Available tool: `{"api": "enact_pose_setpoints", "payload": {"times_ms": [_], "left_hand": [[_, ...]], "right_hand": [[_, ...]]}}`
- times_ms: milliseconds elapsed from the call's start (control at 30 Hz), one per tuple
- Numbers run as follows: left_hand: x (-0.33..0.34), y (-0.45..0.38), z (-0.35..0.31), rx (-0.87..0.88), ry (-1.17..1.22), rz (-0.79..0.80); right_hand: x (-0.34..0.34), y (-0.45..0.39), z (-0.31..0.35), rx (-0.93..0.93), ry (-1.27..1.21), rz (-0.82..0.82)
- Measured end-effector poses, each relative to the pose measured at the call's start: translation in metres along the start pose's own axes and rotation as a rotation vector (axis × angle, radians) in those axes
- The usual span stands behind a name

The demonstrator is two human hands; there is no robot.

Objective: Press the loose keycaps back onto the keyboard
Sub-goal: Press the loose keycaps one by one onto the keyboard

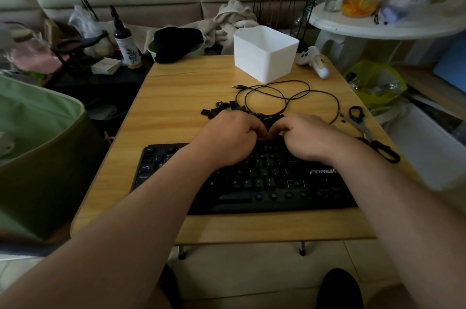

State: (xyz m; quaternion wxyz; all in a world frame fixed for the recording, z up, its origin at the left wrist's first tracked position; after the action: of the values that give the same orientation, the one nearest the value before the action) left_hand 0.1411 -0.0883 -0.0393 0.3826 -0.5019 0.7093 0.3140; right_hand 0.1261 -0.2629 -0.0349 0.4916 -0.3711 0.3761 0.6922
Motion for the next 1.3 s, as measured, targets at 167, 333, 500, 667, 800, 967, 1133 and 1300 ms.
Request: {"api": "enact_pose_setpoints", "payload": {"times_ms": [167, 333, 500, 667, 800, 967, 1133, 1300], "left_hand": [[0.002, -0.003, 0.003, -0.014, 0.008, 0.053], [0.001, -0.009, 0.003, -0.013, -0.025, 0.055], [0.002, -0.017, 0.004, 0.015, -0.084, 0.045], [-0.004, -0.018, 0.01, -0.049, 0.012, -0.076], [-0.013, -0.014, 0.017, -0.089, 0.083, -0.201], [-0.013, -0.01, 0.018, -0.109, 0.097, -0.202], [-0.006, -0.007, 0.011, -0.062, 0.125, -0.156], [-0.002, -0.004, 0.007, 0.008, 0.163, -0.164]], "right_hand": [[0.0, -0.005, 0.0, -0.006, -0.025, -0.025], [0.003, -0.013, -0.001, -0.036, -0.037, -0.042], [0.001, -0.016, -0.01, -0.066, -0.083, -0.049], [-0.009, -0.019, -0.02, -0.082, -0.095, -0.222], [-0.01, -0.019, -0.022, -0.044, -0.084, -0.325], [-0.005, -0.021, -0.014, -0.039, -0.04, -0.296], [-0.003, -0.021, -0.01, -0.052, 0.057, -0.276], [-0.015, -0.016, -0.014, -0.068, -0.105, -0.328]]}}
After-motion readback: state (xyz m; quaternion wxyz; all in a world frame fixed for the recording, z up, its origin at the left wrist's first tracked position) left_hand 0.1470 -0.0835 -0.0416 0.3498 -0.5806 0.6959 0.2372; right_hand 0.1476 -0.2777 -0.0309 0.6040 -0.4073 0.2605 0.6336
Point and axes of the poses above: each hand's wrist, its own y-axis away from the middle knuckle, its own x-axis out of the palm, z = x × y, the point moved 2 cm from there along -y, towards the middle knuckle, and after that the axes turned 11 degrees about -x, right-handed, at the moved point
